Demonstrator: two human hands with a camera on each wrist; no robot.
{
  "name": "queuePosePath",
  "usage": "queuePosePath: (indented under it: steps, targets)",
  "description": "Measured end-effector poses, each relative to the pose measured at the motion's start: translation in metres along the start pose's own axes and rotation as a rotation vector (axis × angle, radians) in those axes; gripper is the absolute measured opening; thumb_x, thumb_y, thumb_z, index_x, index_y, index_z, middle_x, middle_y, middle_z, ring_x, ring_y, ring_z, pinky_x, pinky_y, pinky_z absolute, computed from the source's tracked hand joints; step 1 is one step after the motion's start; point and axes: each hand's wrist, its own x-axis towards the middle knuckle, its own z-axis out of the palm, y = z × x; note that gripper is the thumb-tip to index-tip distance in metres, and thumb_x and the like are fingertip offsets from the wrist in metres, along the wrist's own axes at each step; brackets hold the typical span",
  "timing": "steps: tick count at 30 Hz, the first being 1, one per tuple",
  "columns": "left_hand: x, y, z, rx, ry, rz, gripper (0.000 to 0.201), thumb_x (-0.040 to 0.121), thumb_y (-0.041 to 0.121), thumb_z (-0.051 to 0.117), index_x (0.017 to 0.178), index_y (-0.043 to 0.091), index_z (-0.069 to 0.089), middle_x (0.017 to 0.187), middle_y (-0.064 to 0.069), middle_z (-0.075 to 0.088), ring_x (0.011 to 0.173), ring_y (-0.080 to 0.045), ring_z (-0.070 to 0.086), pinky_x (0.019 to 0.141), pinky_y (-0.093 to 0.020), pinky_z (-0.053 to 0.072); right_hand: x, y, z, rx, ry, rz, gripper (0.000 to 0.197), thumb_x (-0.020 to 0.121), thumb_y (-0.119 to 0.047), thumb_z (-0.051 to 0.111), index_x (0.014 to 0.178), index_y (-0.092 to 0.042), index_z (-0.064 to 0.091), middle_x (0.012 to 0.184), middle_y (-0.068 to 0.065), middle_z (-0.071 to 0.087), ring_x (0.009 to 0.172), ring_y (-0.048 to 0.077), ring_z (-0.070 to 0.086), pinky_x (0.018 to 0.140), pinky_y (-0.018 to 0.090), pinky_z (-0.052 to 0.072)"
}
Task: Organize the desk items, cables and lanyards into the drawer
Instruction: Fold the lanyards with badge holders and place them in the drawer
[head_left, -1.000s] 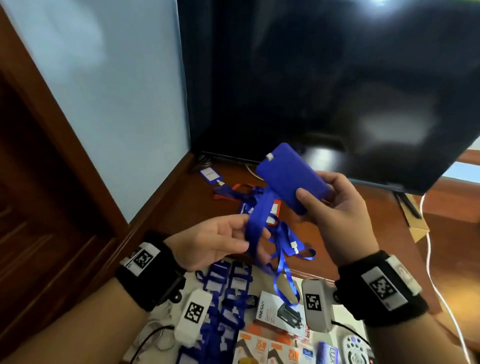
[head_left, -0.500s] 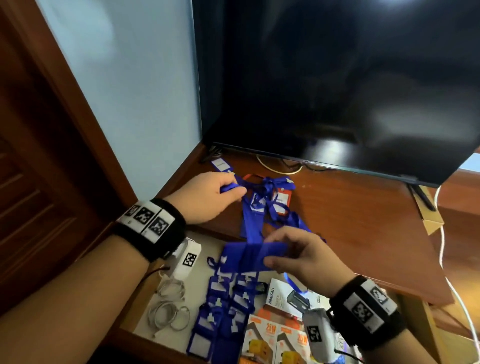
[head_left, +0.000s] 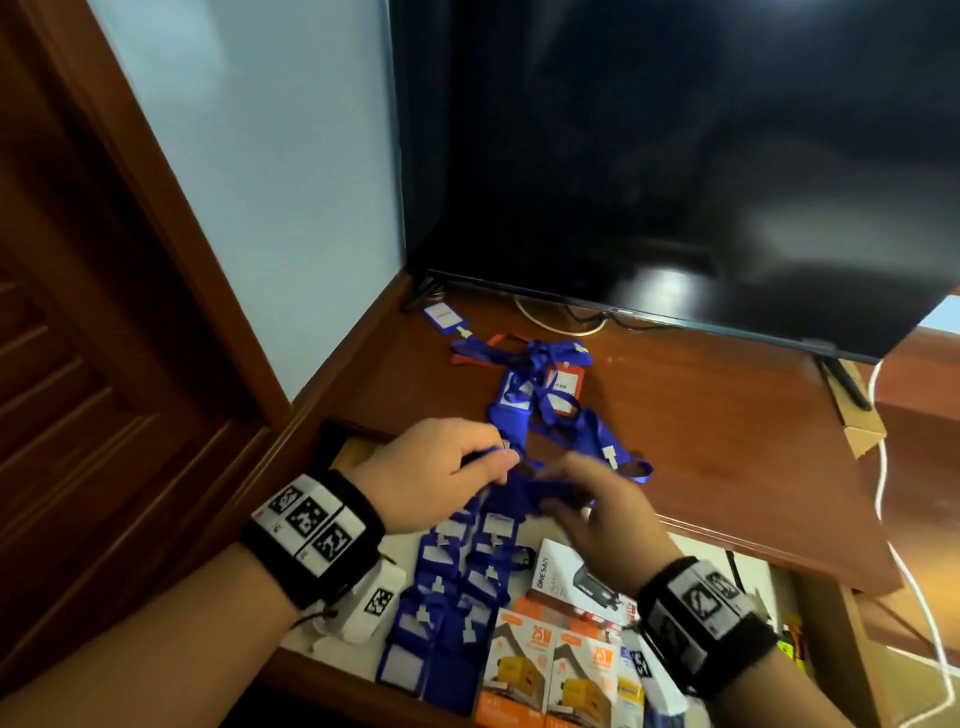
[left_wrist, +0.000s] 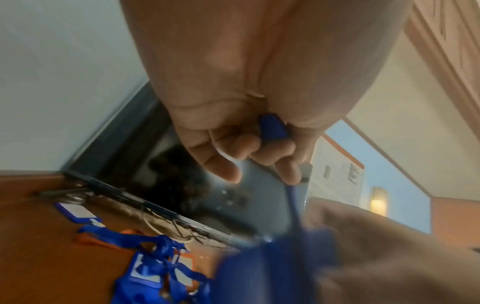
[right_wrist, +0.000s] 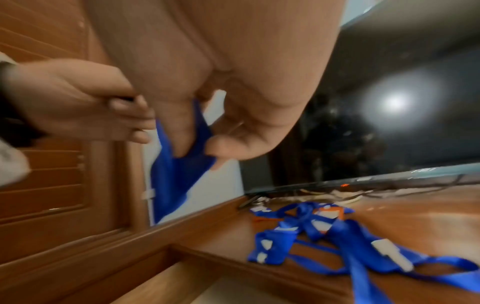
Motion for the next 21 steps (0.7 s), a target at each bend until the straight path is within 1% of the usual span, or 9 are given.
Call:
queuePosePath:
  steps: [3, 5, 7, 10, 12, 14, 17, 18, 21]
  targets:
    - [0.005, -0.025, -0.01, 0.035, 0.009, -0.085, 0.025, 0.095, 0.046, 0.07, 0.084, 0.024, 0.076, 0.083, 0.003, 0.069, 0.081, -0.013, 0.065, 0.081, -0.038, 0.053, -0.016, -0.014, 0.014, 0.158, -0.246, -0.03, 0.024, 0.088, -0.019, 0.078, 0.1, -0.036, 0.066, 0.095, -0.014, 0.071, 0.087, 0.008, 0.067, 0.078, 0.031, 0.056]
    - [0.002, -0.045, -0.008, -0.085, -0.046, -0.198, 0.024, 0.093, 0.046, 0.073, 0.089, 0.023, 0.08, 0.088, -0.001, 0.076, 0.086, -0.022, 0.071, 0.085, -0.043, 0.057, -0.014, -0.025, 0.013, 0.43, -0.187, 0.056, 0.022, 0.088, -0.013, 0.08, 0.095, -0.03, 0.067, 0.091, -0.007, 0.072, 0.08, 0.015, 0.068, 0.071, 0.038, 0.058]
    - [-0.005, -0.06, -0.003, -0.35, -0.026, -0.283, 0.02, 0.097, 0.035, 0.071, 0.099, 0.017, 0.081, 0.095, -0.004, 0.08, 0.094, -0.028, 0.074, 0.087, -0.041, 0.059, -0.008, -0.031, 0.009, 0.706, -0.075, 0.132, 0.02, 0.086, -0.002, 0.078, 0.094, -0.013, 0.063, 0.083, -0.003, 0.071, 0.072, 0.016, 0.067, 0.062, 0.034, 0.057]
    - [-0.016, -0.059, 0.007, -0.982, 0.158, -0.424, 0.024, 0.097, 0.014, 0.065, 0.11, -0.003, 0.075, 0.093, -0.012, 0.076, 0.086, -0.021, 0.066, 0.074, -0.026, 0.057, 0.003, -0.039, 0.01, 0.893, 0.05, 0.204, 0.022, 0.089, 0.002, 0.072, 0.096, 0.0, 0.051, 0.08, 0.004, 0.069, 0.069, 0.018, 0.068, 0.056, 0.03, 0.056]
    - [-0.019, -0.055, 0.015, -1.06, 0.275, -0.447, 0.022, 0.089, 0.017, 0.07, 0.102, 0.002, 0.08, 0.089, -0.012, 0.075, 0.082, -0.019, 0.064, 0.074, -0.026, 0.055, 0.008, -0.043, 0.017, 0.936, 0.115, 0.264, 0.021, 0.092, -0.001, 0.071, 0.099, 0.0, 0.051, 0.082, 0.007, 0.069, 0.071, 0.021, 0.069, 0.056, 0.032, 0.056]
    - [-0.021, -0.052, 0.025, -0.901, 0.373, -0.45, 0.013, 0.091, 0.019, 0.074, 0.094, 0.012, 0.084, 0.09, -0.009, 0.08, 0.085, -0.022, 0.071, 0.081, -0.031, 0.058, 0.014, -0.044, 0.029, 0.94, 0.177, 0.35, 0.021, 0.094, -0.007, 0.071, 0.102, -0.002, 0.051, 0.083, 0.006, 0.072, 0.07, 0.021, 0.071, 0.057, 0.035, 0.056]
    - [-0.027, -0.049, 0.037, -0.587, 0.435, -0.418, 0.012, 0.096, 0.021, 0.073, 0.102, 0.019, 0.083, 0.089, -0.002, 0.081, 0.09, -0.02, 0.077, 0.085, -0.032, 0.062, 0.021, -0.043, 0.044, 0.775, 0.25, 0.434, 0.024, 0.095, -0.017, 0.072, 0.101, -0.009, 0.051, 0.087, 0.01, 0.072, 0.068, 0.027, 0.072, 0.062, 0.05, 0.059]
    - [-0.028, -0.048, 0.04, -0.562, 0.437, -0.418, 0.013, 0.098, 0.022, 0.071, 0.104, 0.018, 0.082, 0.09, 0.0, 0.081, 0.09, -0.017, 0.078, 0.084, -0.029, 0.062, 0.022, -0.042, 0.047, 0.66, 0.256, 0.414, 0.024, 0.094, -0.02, 0.072, 0.099, -0.012, 0.049, 0.088, 0.011, 0.07, 0.069, 0.027, 0.071, 0.063, 0.049, 0.06]
    - [-0.028, -0.048, 0.042, -0.69, 0.405, -0.506, 0.02, 0.104, 0.021, 0.061, 0.107, 0.013, 0.079, 0.097, 0.0, 0.081, 0.098, -0.018, 0.077, 0.088, -0.03, 0.061, 0.021, -0.039, 0.055, 0.317, 0.195, 0.239, 0.026, 0.094, -0.022, 0.071, 0.092, -0.021, 0.045, 0.082, 0.001, 0.061, 0.065, 0.013, 0.06, 0.058, 0.025, 0.049]
